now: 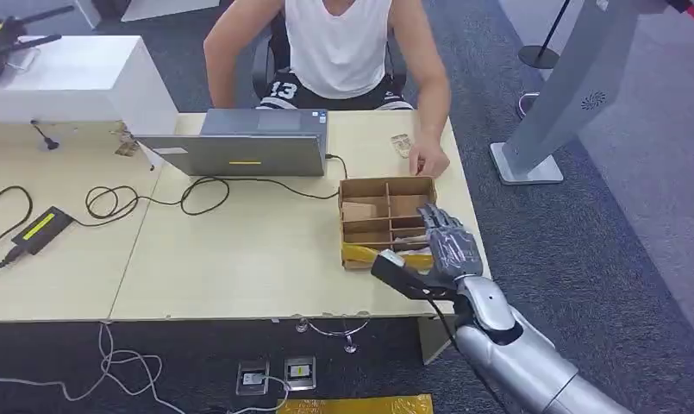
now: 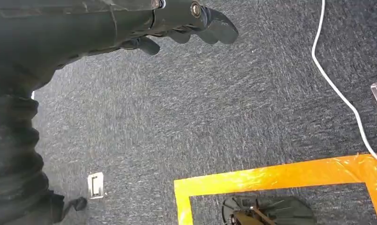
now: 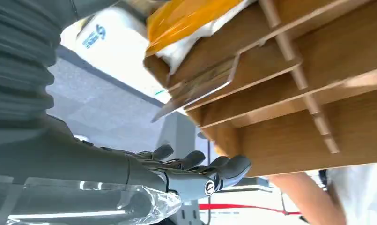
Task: Pass the card to the sensor for recognition and then transmit it.
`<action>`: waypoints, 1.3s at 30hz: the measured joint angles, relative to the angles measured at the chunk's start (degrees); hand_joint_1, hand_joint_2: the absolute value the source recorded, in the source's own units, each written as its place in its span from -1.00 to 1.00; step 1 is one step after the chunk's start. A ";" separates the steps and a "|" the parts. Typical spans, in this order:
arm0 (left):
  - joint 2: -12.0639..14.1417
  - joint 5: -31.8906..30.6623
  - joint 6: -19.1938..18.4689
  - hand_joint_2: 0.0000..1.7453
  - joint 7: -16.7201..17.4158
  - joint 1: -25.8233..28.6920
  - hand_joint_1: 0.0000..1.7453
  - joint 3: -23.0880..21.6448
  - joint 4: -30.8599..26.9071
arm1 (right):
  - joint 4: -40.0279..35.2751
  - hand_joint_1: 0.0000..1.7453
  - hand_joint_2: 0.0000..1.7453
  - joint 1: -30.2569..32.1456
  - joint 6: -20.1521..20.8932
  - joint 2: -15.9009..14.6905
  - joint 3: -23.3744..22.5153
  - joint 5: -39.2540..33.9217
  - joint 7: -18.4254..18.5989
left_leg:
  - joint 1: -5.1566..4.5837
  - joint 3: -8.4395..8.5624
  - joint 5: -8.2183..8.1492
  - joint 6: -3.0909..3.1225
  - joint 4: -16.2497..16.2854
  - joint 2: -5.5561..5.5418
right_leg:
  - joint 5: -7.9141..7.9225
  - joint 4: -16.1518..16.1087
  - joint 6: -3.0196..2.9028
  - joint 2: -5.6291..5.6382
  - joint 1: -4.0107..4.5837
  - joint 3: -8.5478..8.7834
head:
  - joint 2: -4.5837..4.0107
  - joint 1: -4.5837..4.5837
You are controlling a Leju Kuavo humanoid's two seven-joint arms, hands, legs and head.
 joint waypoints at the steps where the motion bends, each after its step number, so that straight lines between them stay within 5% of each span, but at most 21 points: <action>1: 0.00 0.00 0.02 1.00 0.00 0.02 -1.00 0.00 0.00 | -0.39 -1.00 1.00 0.10 -0.09 -0.52 -0.24 -0.17 0.17 | 0.00 0.00 0.00 0.00 0.00 0.00 | 0.00 0.00 0.00 0.00 0.00 0.00 | -0.02 0.00; 17: 0.00 0.18 0.35 1.00 0.02 0.02 -1.00 0.00 0.00 | -3.15 -1.00 1.00 1.55 -0.26 -3.12 -1.97 -0.50 1.11 | 0.00 -0.01 0.00 0.00 0.00 0.00 | 0.00 0.00 0.00 0.01 0.00 0.00 | -0.02 -0.02; 39: -0.17 -0.81 0.04 1.00 0.00 -0.22 -1.00 0.00 0.00 | -2.95 -1.00 1.00 1.23 0.94 -1.12 -0.72 0.24 -2.05 | 0.00 -0.04 0.00 0.00 -0.01 -0.01 | 0.00 0.00 0.00 -0.02 0.00 0.01 | -0.02 0.00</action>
